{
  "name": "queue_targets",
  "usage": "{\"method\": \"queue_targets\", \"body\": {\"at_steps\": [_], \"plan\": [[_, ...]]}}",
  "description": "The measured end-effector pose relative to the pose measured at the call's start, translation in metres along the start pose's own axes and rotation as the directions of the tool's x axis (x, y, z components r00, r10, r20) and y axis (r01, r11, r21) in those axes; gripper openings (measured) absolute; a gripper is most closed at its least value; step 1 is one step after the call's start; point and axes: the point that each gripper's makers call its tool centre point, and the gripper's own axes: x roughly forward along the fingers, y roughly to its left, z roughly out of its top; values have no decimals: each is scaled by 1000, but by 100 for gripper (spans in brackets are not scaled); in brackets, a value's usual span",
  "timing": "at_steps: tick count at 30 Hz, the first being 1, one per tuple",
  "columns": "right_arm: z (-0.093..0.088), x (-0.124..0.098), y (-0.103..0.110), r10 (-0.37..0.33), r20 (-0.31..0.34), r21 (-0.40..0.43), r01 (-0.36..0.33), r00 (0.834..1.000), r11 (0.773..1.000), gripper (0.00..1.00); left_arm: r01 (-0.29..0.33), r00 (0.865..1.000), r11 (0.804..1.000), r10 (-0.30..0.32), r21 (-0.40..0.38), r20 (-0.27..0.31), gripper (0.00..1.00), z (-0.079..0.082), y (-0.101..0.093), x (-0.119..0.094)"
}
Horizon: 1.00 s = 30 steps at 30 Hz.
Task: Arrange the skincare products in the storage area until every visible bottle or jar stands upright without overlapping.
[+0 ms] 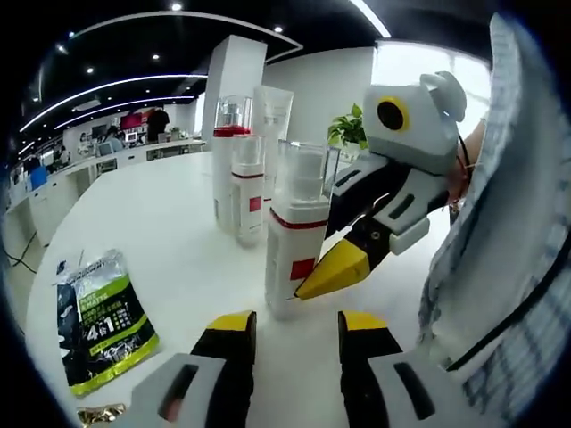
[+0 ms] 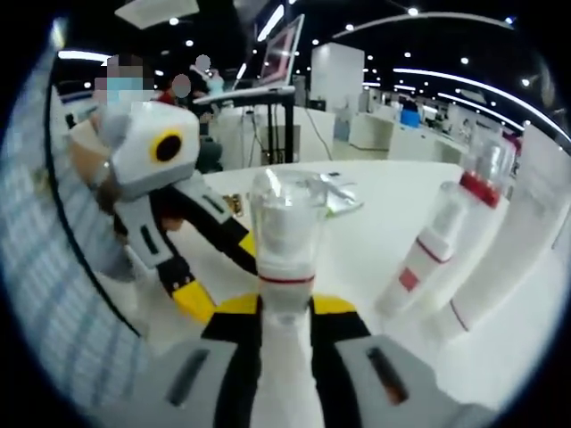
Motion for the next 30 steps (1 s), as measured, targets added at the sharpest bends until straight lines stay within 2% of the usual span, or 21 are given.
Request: {"method": "queue_targets", "body": {"at_steps": [17,20,25,30], "plan": [[0,1,0,5,14,26,-5,1000,1000,18,0,1000,1000,0,-9,6,38,1,-1,-1],[0,1,1,10,18,24,-11,1000,1000,18,-4,1000,1000,4,-2,-10,38,-1,-1,-1],[0,2,1,17,28,28,-17,999,999,18,-28,1000,1000,28,3,-7,38,2,3,-7],[0,2,1,23,38,24,-24,999,999,18,-79,997,997,79,5,-15,38,-1,7,-17]]}}
